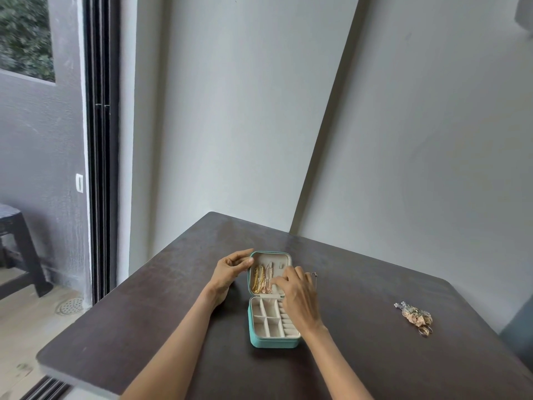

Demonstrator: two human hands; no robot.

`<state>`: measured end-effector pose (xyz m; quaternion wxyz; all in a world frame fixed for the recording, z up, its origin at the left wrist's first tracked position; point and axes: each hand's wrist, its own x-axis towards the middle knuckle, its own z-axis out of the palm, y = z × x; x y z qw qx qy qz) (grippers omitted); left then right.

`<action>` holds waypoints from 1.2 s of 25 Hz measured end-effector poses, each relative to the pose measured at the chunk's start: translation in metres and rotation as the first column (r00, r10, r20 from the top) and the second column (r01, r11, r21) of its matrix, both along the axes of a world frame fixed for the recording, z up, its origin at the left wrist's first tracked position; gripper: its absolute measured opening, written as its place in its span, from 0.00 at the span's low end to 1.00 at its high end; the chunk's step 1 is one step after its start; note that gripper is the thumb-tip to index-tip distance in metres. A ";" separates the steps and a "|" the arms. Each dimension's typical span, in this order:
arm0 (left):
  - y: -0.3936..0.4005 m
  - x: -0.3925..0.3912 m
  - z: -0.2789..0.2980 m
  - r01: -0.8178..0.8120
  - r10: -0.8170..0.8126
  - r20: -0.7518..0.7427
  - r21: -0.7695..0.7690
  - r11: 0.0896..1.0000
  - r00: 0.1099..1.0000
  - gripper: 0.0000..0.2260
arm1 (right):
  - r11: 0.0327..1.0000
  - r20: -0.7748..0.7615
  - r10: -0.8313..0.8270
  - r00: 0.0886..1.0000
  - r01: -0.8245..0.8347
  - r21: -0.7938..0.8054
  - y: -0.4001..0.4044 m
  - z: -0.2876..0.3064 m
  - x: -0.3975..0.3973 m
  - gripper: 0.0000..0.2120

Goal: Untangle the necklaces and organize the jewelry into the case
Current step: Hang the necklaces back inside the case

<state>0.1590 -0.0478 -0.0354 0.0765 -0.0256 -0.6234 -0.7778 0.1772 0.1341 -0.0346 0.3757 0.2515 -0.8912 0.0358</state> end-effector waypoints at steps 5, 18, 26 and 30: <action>-0.001 -0.001 -0.001 -0.004 0.004 0.003 -0.020 1.000 1.000 0.15 | 0.998 0.004 0.021 1.000 -0.022 0.064 0.001 0.002 0.003 0.14; 0.001 -0.008 -0.010 -0.039 0.039 0.005 -0.067 0.997 0.999 0.11 | 0.995 0.043 -0.028 0.999 0.032 -0.097 0.000 -0.001 0.003 0.18; 0.010 -0.016 -0.005 -0.026 0.054 0.179 -0.154 0.988 0.982 0.16 | 0.748 0.670 0.098 0.736 0.389 -0.537 0.006 0.005 -0.004 0.15; 0.013 -0.013 0.007 -0.055 0.094 0.281 -0.145 0.988 0.955 0.23 | 0.733 0.718 0.109 0.688 0.432 -0.525 0.005 -0.003 -0.008 0.14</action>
